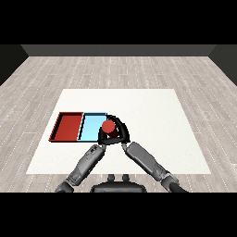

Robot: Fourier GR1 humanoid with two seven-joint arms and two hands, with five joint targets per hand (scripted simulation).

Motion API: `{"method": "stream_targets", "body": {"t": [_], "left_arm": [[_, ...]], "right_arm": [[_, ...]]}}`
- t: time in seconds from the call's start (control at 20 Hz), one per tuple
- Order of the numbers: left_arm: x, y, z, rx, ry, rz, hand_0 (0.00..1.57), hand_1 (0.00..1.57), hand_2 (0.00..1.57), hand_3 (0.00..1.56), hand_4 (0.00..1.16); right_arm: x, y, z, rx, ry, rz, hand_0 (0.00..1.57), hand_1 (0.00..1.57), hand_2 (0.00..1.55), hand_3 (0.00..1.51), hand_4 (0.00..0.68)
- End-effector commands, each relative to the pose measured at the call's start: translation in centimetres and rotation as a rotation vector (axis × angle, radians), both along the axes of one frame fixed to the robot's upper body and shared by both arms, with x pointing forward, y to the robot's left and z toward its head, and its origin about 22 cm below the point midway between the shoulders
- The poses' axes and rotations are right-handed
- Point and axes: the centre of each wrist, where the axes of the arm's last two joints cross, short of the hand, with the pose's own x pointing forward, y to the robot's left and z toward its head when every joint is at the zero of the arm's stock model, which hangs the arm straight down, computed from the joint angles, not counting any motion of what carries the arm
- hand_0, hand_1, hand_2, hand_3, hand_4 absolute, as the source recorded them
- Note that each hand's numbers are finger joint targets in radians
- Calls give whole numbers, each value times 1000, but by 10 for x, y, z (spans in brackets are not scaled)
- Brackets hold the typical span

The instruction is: Pick the red can and put it in the red box

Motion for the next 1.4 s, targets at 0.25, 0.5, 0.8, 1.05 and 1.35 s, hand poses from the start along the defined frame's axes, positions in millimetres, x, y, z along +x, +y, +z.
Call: {"method": "stream_targets", "body": {"t": [0.25, 0.5, 0.8, 1.05, 1.35], "left_arm": [[-2, -8, 12, -6, 21, 21, 1571, 1571, 1571, 1504, 1144], [-10, 25, -18, 0, 32, 29, 1571, 1571, 1571, 1505, 1139], [19, 52, 3, 36, -4, 77, 1571, 1571, 1571, 1482, 1138], [18, 82, -2, 196, -39, 148, 1571, 1571, 1571, 1472, 1134], [31, 164, 22, 325, 0, 278, 1571, 1571, 1560, 1467, 1115]], "right_arm": [[17, -17, 1, 13, -7, -45, 0, 0, 0, 0, 0], [11, -30, 19, 35, -68, -99, 0, 0, 0, 0, 0], [-2, -92, 37, 112, -116, -146, 0, 0, 0, 0, 0], [-30, -142, 24, 97, -114, -217, 0, 0, 0, 0, 0], [-54, -195, -9, 25, -35, -348, 0, 0, 0, 0, 0]]}}
